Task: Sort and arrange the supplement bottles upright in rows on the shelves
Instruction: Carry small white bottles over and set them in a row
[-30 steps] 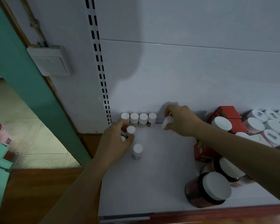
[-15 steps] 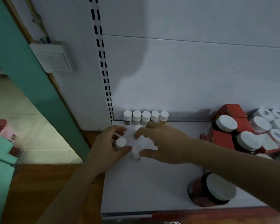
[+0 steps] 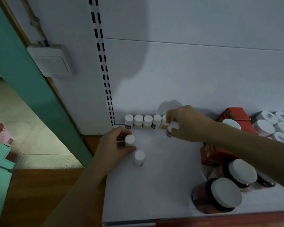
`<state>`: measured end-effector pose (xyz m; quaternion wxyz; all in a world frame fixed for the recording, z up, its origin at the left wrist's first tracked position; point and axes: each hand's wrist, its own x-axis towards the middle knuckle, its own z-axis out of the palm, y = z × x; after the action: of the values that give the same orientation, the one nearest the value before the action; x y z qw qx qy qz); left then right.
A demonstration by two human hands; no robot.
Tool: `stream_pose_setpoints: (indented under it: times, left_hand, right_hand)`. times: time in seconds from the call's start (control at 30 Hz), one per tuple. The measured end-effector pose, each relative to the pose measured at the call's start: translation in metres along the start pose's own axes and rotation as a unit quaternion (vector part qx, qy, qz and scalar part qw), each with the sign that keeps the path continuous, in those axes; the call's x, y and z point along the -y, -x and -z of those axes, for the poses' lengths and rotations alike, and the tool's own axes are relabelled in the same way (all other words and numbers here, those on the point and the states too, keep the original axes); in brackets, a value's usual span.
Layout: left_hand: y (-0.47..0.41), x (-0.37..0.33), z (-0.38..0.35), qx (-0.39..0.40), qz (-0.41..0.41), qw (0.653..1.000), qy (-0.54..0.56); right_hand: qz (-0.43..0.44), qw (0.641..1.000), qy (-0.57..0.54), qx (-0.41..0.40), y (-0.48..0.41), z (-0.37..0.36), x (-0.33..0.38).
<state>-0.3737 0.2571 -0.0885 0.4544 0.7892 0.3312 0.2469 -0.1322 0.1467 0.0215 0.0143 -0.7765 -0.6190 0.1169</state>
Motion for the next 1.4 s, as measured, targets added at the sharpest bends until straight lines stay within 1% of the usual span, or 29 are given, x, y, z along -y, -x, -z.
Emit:
stream_pose_setpoints:
  times: [0.07, 0.2, 0.3, 0.37, 0.43, 0.47, 0.5, 0.57, 0.6, 0.63, 0.67, 0.73, 0.83, 0.87, 0.93, 1.1, 1.23, 1.4]
  left_hand:
    - [-0.003, -0.001, -0.004, -0.009, 0.005, 1.0, 0.009]
    - [-0.006, -0.003, -0.012, -0.037, -0.003, 0.999, 0.015]
    - [-0.008, -0.001, -0.013, -0.06, -0.01, 0.998, 0.005]
    - [-0.011, 0.003, -0.012, -0.083, -0.008, 0.996, -0.001]
    - [-0.014, 0.006, -0.013, -0.101, -0.005, 0.995, -0.003]
    - [-0.016, 0.008, -0.013, -0.108, -0.001, 0.994, 0.001]
    - [-0.017, 0.008, -0.013, -0.113, 0.001, 0.994, 0.009]
    - [-0.019, 0.01, -0.015, -0.12, -0.005, 0.993, 0.023]
    - [-0.02, 0.011, -0.015, -0.124, -0.009, 0.992, 0.022]
    - [-0.02, 0.011, -0.015, -0.129, -0.009, 0.991, 0.019]
    - [-0.021, 0.012, -0.014, -0.133, -0.008, 0.991, 0.016]
    - [-0.021, 0.013, -0.013, -0.133, -0.01, 0.991, 0.021]
    - [-0.02, 0.017, -0.014, -0.126, 0.002, 0.991, 0.052]
    - [-0.02, 0.018, -0.014, -0.125, 0.009, 0.99, 0.059]
    - [-0.019, 0.019, -0.015, -0.127, 0.009, 0.99, 0.057]
    - [-0.018, 0.019, -0.015, -0.117, -0.001, 0.991, 0.061]
    - [-0.018, 0.015, -0.017, -0.125, -0.007, 0.99, 0.069]
    - [-0.019, 0.016, -0.018, -0.135, -0.008, 0.991, 0.025]
  right_hand:
    - [-0.036, 0.999, 0.021, -0.021, 0.0, 0.002, -0.024]
    - [-0.065, 0.994, -0.001, -0.085, -0.015, -0.018, -0.037]
    - [-0.059, 0.992, -0.014, -0.112, -0.01, -0.026, -0.037]
    - [-0.055, 0.991, 0.026, -0.118, -0.002, -0.019, -0.031]
    - [-0.02, 0.992, 0.045, -0.115, 0.006, -0.011, -0.011]
    - [0.022, 0.995, 0.028, -0.095, 0.01, -0.007, 0.006]
    - [0.08, 0.995, 0.005, -0.058, 0.014, -0.006, 0.025]
    - [0.176, 0.982, -0.034, 0.063, 0.016, -0.013, 0.057]
    - [0.202, 0.971, -0.035, 0.123, 0.015, -0.02, 0.068]
    - [0.219, 0.962, -0.022, 0.161, 0.012, -0.029, 0.075]
    - [0.229, 0.958, -0.012, 0.17, 0.009, -0.037, 0.077]
    - [0.231, 0.965, -0.031, 0.121, 0.004, -0.046, 0.075]
    - [0.182, 0.981, -0.062, -0.019, -0.012, -0.042, 0.057]
    - [0.165, 0.983, -0.067, -0.052, -0.019, -0.039, 0.05]
    - [0.159, 0.981, -0.068, -0.087, -0.031, -0.037, 0.043]
    - [0.12, 0.983, -0.079, -0.117, -0.039, -0.057, 0.05]
    - [0.11, 0.979, -0.112, -0.133, -0.038, -0.06, 0.048]
    - [0.077, 0.984, -0.101, -0.128, -0.044, -0.061, 0.049]
